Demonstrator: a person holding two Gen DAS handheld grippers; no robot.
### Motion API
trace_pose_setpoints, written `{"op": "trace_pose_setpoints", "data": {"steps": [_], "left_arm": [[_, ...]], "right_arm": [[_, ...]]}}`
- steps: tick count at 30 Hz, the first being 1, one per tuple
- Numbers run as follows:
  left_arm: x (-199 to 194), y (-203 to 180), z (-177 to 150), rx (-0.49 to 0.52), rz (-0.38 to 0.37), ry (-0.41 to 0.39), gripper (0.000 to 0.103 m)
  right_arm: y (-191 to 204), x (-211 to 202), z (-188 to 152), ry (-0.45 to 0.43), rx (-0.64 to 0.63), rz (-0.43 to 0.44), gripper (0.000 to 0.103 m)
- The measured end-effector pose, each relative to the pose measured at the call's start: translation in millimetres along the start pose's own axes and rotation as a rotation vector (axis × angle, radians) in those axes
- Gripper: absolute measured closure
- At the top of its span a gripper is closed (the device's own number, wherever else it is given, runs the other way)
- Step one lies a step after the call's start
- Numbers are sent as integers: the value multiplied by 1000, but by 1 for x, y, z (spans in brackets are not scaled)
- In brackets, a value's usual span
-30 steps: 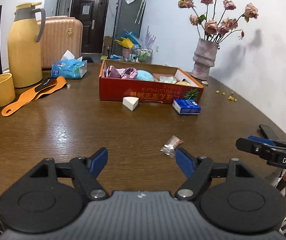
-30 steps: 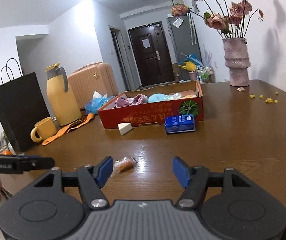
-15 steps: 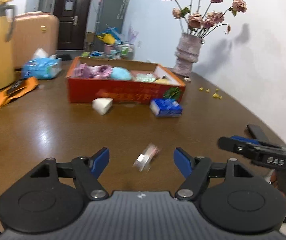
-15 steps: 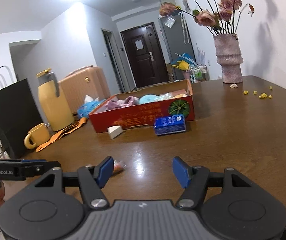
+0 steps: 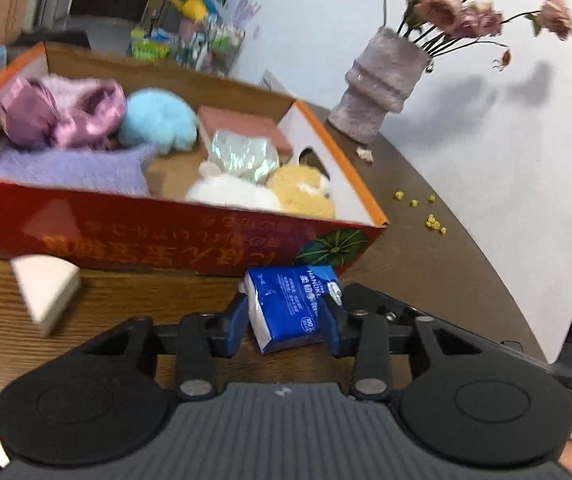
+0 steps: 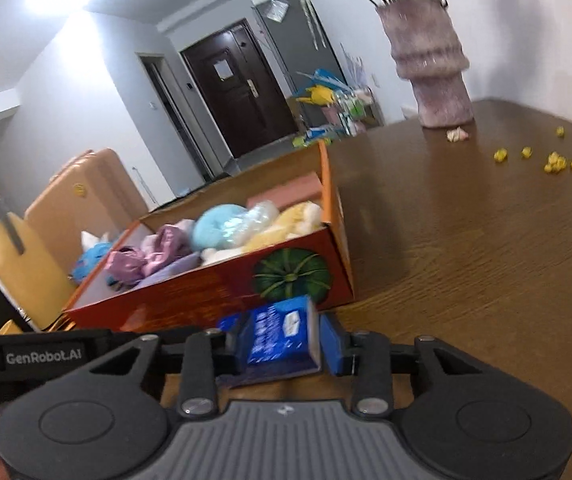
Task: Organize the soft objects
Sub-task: 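Grasp the blue tissue pack with both grippers together, then lift the tissue pack with both grippers and lower it into the box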
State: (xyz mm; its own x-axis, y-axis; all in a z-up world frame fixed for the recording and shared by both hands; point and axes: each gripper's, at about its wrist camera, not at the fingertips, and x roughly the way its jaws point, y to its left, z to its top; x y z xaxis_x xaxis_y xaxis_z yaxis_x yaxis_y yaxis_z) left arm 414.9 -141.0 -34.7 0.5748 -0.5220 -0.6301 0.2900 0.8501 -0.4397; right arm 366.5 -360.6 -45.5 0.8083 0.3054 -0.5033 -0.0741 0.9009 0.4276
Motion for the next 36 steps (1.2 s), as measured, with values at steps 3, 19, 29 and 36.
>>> {"op": "trace_pose_setpoints", "data": {"steps": [3, 19, 29, 36], "left_arm": [[13, 8, -2, -23, -14, 19, 80], [-111, -14, -78, 30, -40, -64, 82], [-160, -20, -86, 46, -34, -161, 82], [-143, -10, 16, 96, -39, -247, 82]], "right_arm": [[-7, 18, -1, 31, 30, 17, 77], [31, -82, -50, -35, 11, 110, 89], [64, -136, -72, -86, -33, 151, 89], [93, -107, 3, -191, -112, 146, 89]]}}
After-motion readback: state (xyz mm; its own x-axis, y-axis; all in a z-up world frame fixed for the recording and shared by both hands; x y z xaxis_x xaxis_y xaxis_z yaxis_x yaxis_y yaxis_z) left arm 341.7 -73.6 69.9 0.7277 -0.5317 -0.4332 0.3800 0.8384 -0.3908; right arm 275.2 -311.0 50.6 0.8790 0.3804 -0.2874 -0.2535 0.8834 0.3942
